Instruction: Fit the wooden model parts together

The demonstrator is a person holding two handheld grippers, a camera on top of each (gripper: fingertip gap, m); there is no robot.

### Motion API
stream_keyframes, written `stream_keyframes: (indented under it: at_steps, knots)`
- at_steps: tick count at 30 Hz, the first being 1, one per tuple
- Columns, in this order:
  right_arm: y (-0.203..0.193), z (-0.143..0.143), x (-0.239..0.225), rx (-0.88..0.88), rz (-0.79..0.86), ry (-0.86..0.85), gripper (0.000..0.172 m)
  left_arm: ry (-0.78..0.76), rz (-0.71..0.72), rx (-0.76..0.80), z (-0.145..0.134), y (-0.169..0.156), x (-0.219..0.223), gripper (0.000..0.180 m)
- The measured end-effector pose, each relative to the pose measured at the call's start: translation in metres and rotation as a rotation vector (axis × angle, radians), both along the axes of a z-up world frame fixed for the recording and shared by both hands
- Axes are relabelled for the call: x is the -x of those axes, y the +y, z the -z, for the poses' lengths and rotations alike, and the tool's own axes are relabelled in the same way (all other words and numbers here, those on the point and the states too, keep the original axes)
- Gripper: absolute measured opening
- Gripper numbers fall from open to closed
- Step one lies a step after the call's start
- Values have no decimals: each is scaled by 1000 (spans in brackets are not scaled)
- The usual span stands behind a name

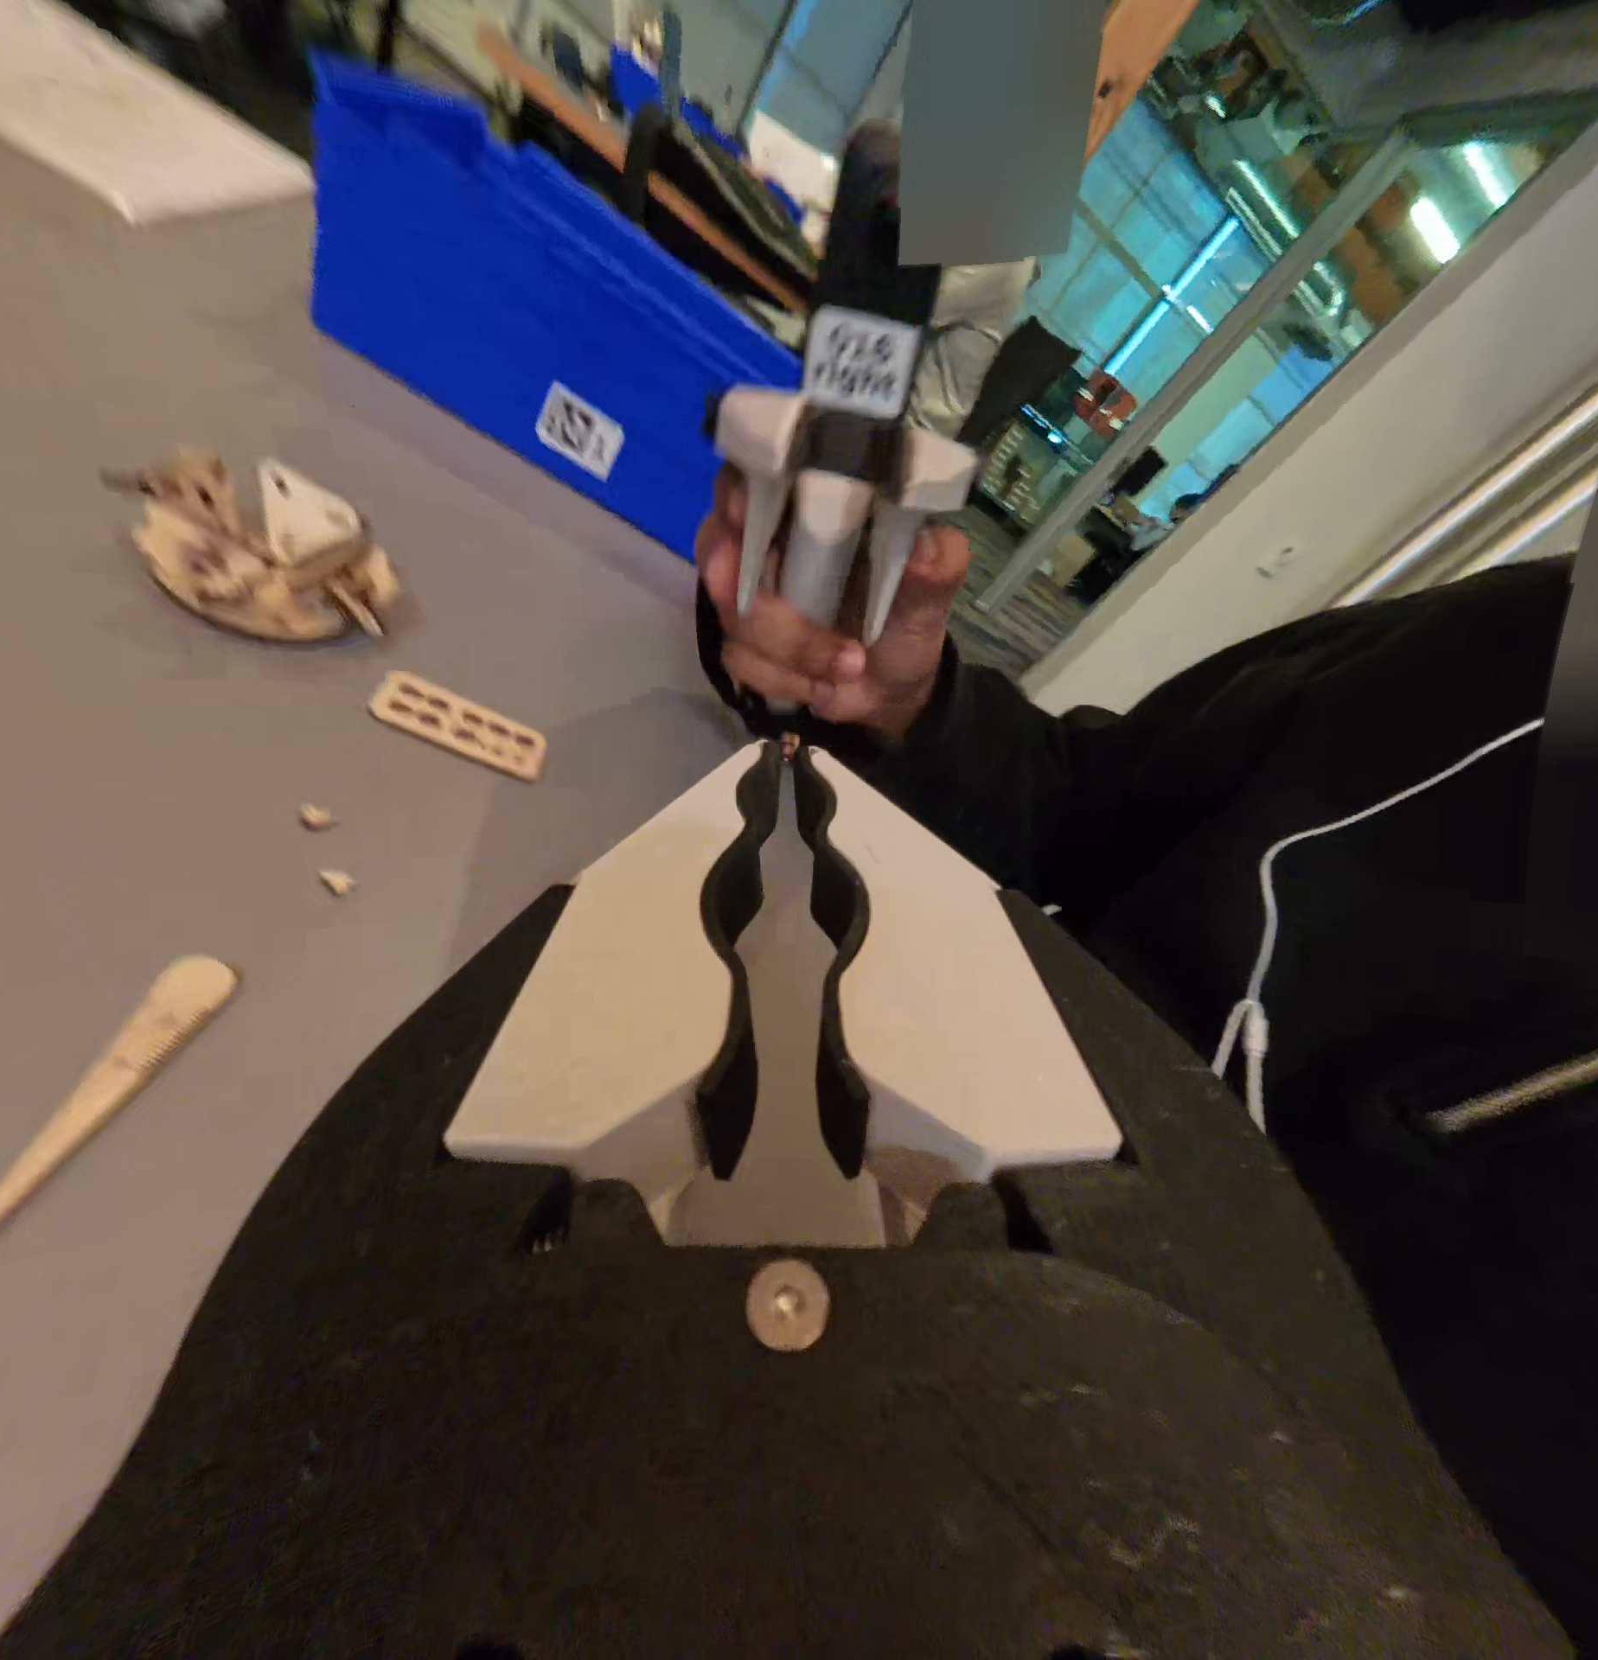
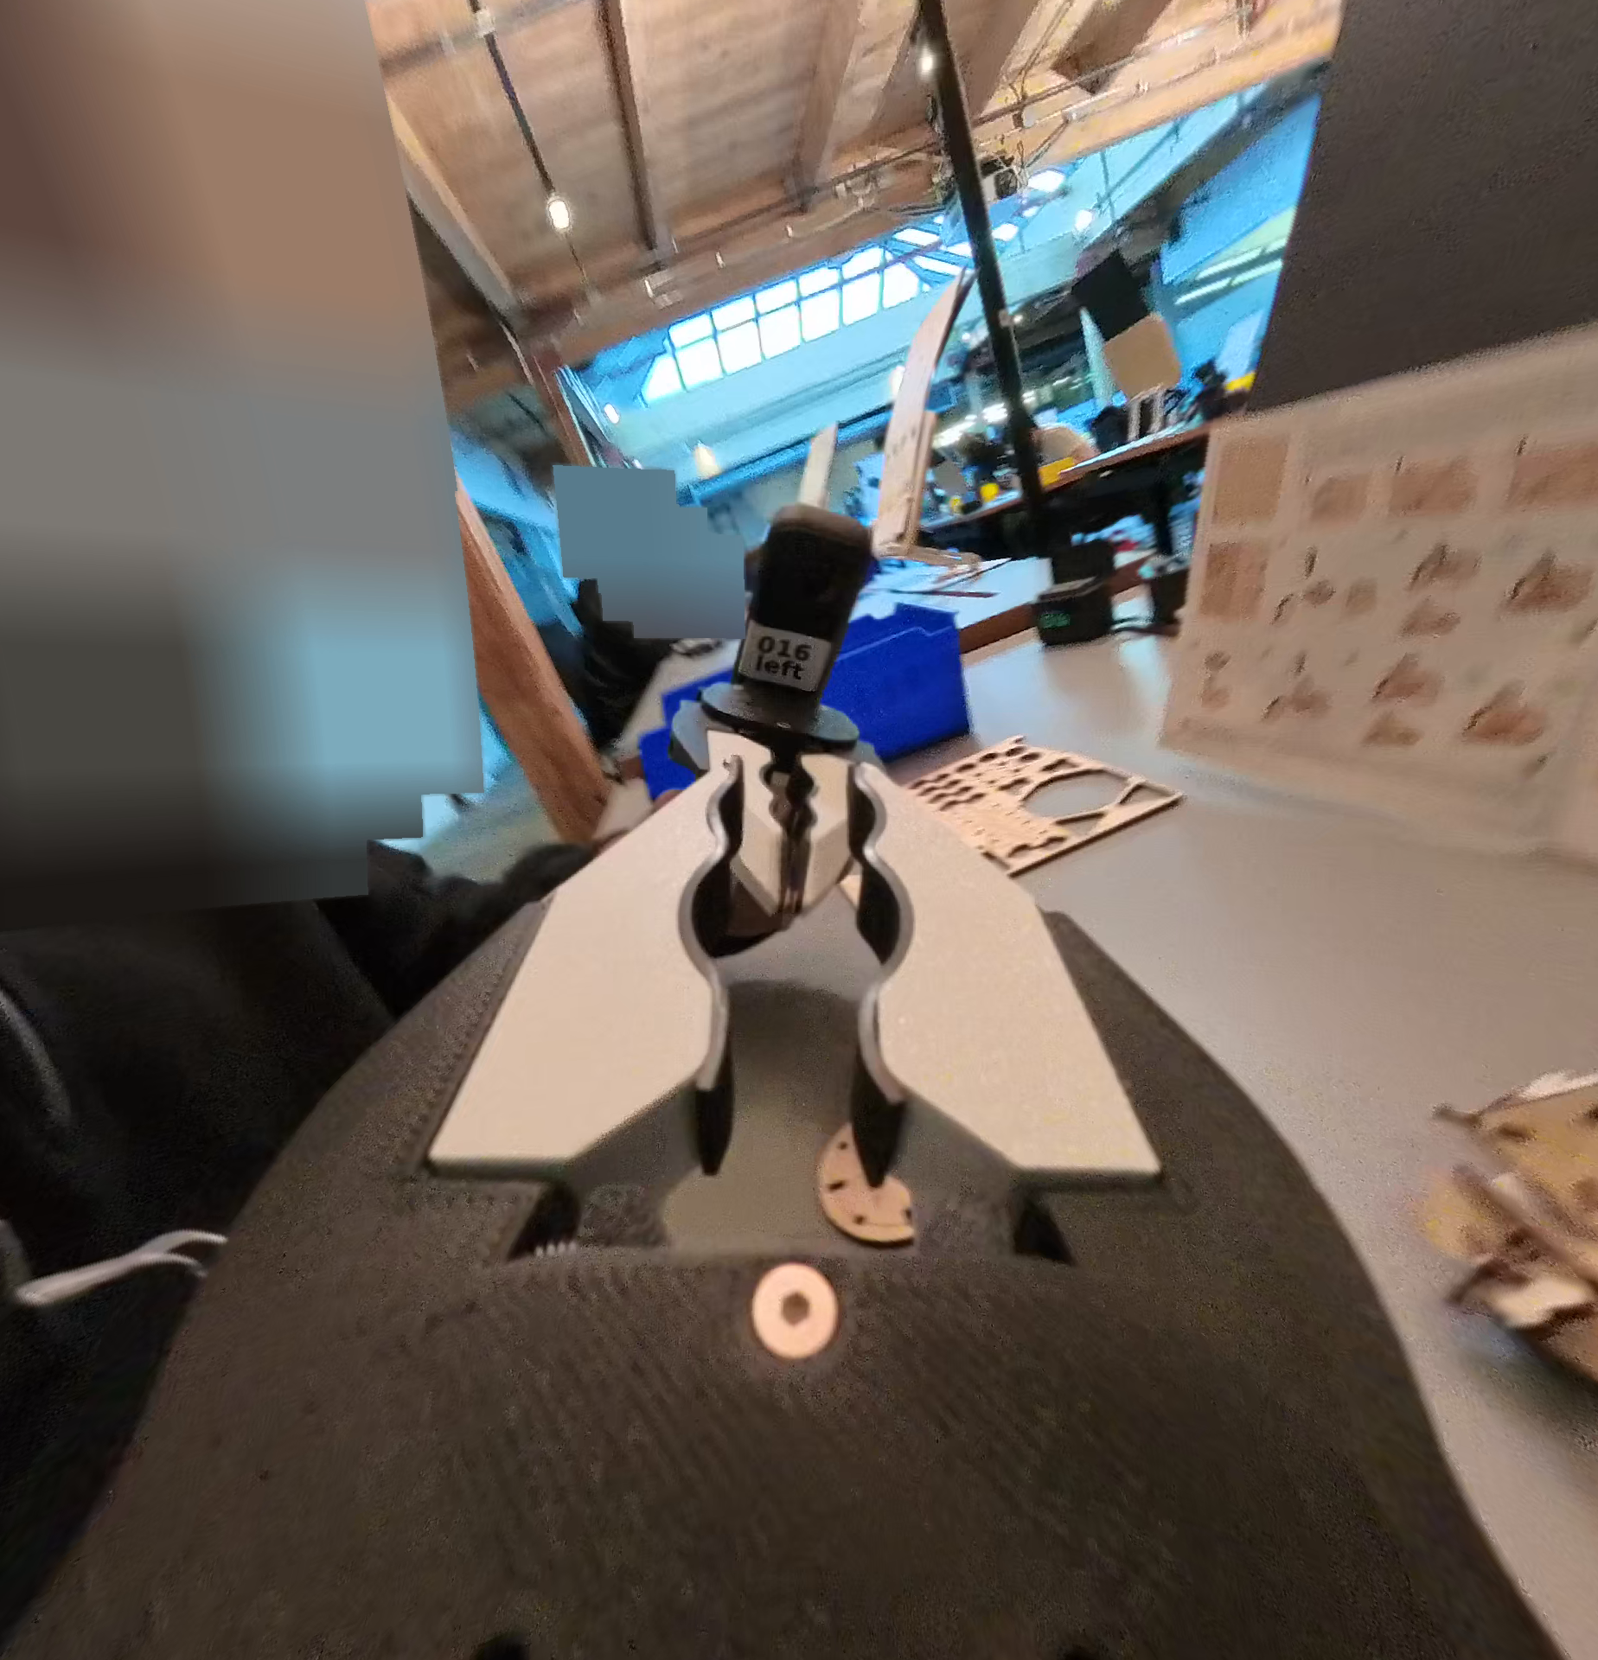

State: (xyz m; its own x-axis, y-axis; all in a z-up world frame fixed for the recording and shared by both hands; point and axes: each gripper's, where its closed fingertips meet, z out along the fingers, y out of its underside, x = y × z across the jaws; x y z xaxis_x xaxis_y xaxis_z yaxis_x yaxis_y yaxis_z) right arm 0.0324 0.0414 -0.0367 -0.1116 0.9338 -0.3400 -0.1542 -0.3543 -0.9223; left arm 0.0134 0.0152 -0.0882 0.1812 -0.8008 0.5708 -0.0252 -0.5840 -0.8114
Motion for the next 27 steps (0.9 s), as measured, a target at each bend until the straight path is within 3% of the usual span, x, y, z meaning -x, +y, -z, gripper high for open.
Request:
stream_keyframes:
  at_steps: [3, 6, 15, 27]
  knots:
    - [-17, -6, 2, -201, 24, -36, 27, -20, 98, 194, 15, -9, -6, 3]
    - [-29, -4, 5, -256, -32, -40, 28, -74, 191, 300, 14, -21, -11, 3]
    - [-62, 54, 24, -475, -186, -331, 24, -105, 318, 343, 9, -39, -9, 2]
    - [-76, 58, 23, -504, -258, -332, 15, -109, 382, 372, 8, -49, -9, 2]
